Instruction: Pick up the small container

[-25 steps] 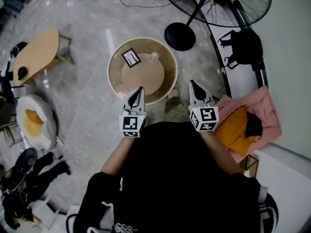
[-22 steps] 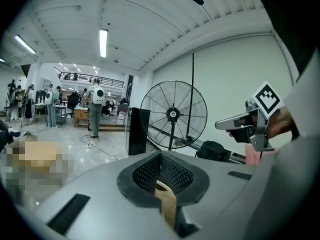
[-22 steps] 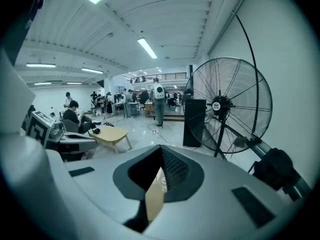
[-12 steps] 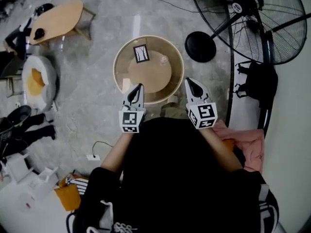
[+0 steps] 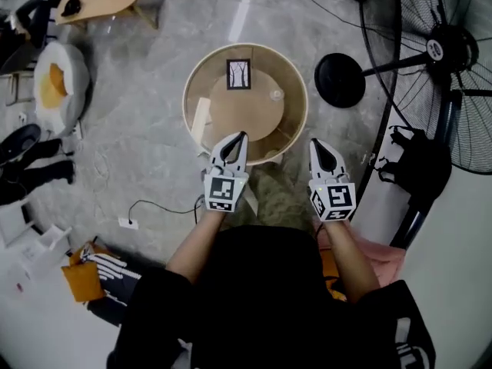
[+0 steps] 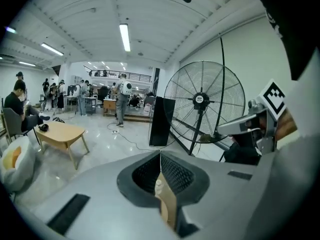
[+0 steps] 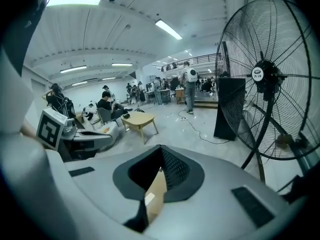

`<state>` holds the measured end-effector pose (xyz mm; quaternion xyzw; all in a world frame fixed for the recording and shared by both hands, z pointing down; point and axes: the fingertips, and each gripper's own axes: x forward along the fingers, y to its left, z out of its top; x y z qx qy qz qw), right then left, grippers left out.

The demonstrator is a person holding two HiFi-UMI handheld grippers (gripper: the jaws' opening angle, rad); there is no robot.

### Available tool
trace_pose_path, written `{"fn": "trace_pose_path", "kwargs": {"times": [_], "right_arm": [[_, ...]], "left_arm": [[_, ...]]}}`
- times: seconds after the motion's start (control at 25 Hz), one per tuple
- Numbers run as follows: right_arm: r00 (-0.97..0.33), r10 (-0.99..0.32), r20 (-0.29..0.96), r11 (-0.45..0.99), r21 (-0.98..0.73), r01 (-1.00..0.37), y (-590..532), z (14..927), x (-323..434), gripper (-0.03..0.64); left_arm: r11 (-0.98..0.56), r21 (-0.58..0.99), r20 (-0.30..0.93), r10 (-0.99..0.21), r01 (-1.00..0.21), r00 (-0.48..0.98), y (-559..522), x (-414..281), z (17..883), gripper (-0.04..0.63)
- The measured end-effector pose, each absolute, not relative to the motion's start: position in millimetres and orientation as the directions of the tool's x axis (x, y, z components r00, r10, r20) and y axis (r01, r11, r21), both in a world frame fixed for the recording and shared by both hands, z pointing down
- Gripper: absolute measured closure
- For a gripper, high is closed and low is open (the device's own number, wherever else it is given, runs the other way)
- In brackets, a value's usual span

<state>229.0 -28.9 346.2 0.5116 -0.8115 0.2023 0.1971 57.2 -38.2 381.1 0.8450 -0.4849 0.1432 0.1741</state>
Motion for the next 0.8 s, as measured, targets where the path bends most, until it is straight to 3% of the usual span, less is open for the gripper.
{"fn": "trace_pose_path", "kwargs": {"times": [0.36, 0.8], "right_arm": [[-0.404, -0.729, 0.552, 0.381, -0.162, -0.910, -69, 485, 223, 0.595], [-0.440, -0.677, 0.591, 0.366, -0.248, -0.897, -71, 622, 212, 0.595]], "left_arm": [[-0.434, 0.196, 0.439, -0.763, -0.879, 0.475, -86, 69, 550, 0.575], [-0.598, 0.163, 0.457, -0.659, -0.785, 0.597, -137, 121, 695, 0.570]]}}
